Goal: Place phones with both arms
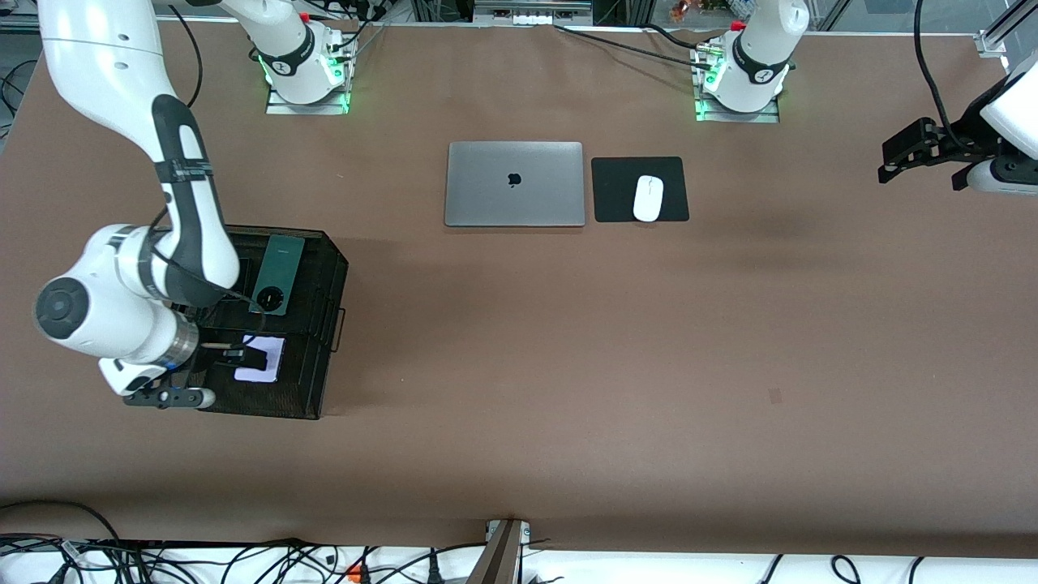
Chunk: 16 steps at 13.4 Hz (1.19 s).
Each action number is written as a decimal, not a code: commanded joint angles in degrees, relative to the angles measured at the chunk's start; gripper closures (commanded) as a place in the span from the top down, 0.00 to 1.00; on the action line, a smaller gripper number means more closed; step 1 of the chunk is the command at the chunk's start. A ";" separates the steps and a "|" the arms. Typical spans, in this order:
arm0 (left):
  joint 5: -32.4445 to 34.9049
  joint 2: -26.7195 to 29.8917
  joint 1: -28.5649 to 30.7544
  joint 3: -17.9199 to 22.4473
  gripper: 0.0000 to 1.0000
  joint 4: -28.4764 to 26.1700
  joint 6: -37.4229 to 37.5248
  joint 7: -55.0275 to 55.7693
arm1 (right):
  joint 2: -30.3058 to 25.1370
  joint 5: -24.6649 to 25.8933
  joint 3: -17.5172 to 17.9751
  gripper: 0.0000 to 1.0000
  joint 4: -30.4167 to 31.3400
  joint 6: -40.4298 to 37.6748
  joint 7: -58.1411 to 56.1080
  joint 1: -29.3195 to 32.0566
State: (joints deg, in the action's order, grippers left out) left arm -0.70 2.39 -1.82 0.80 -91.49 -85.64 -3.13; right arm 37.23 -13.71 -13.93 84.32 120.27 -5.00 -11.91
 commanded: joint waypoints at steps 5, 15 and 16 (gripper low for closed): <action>-0.26 0.60 0.15 0.08 1.00 0.08 1.00 -0.38 | -11.10 -0.35 -2.07 1.00 -10.32 -28.83 5.07 0.22; -0.17 0.60 0.32 0.17 1.00 0.17 1.09 -0.91 | -38.89 11.95 16.38 1.00 20.08 -15.35 8.17 14.53; -0.17 0.60 0.32 0.08 1.00 0.17 1.00 -0.91 | -38.81 11.95 16.56 1.00 19.75 -15.51 8.34 14.98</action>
State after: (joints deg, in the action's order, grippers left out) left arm -0.70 2.43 -1.72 0.88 -91.49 -85.18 -3.13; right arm 2.97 -2.45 0.33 97.61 101.40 2.64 0.66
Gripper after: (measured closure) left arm 0.000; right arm 0.000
